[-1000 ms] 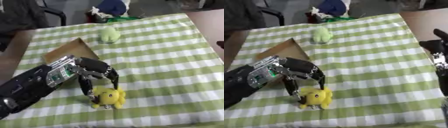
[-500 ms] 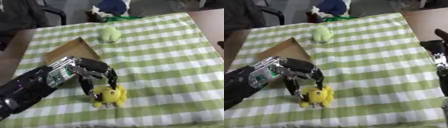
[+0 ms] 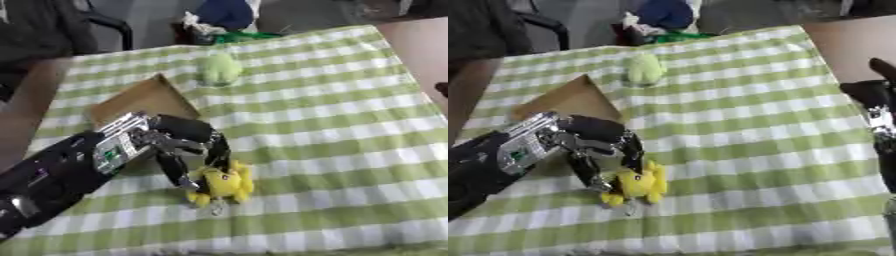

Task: Pick up objects on the table and place them in the box.

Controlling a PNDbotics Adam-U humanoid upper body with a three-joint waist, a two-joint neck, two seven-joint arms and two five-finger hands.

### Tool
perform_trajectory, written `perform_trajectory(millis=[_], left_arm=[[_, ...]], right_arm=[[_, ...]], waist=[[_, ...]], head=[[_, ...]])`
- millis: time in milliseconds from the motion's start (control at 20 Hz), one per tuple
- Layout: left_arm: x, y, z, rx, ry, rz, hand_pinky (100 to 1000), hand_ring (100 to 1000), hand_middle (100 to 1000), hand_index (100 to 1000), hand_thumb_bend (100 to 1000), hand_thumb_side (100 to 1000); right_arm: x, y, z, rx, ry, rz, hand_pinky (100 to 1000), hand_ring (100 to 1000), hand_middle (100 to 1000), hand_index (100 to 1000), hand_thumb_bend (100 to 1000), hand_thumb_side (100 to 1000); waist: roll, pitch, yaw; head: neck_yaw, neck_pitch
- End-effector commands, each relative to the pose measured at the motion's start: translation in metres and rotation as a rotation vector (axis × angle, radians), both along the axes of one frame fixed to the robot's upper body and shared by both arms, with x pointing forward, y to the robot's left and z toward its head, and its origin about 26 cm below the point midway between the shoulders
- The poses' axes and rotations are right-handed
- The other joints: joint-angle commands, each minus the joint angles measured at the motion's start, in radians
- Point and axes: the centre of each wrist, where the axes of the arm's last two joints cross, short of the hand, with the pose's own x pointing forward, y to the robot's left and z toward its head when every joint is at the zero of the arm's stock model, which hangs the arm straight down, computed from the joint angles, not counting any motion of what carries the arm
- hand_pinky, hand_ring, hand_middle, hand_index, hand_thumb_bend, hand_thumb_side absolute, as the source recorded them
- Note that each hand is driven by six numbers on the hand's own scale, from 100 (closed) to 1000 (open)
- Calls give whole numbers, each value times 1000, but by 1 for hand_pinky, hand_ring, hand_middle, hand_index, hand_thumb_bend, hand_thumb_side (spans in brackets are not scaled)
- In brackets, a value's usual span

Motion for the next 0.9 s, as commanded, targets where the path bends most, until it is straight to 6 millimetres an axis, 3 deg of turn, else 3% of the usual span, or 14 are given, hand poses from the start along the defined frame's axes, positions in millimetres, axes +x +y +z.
perform_trajectory(millis=[50,450,900], left_arm=[[7,19,24,236,-89,-318,565,450,373,508,103,100],[14,59,61,226,-234,-174,595,465,394,509,147,100],[21,120,61,218,-401,88,629,475,424,517,198,100]], right_arm=[[0,1,8,-4,-28,8,889,780,622,926,100,657],[0,-2,7,-6,-24,-1,889,780,621,925,100,649],[0,-3,7,-2,-26,-12,890,780,622,926,100,658]], waist=[[-4,-15,2],[-1,-19,18],[-6,-16,30]], head=[[3,5],[-3,5],[-5,5]])
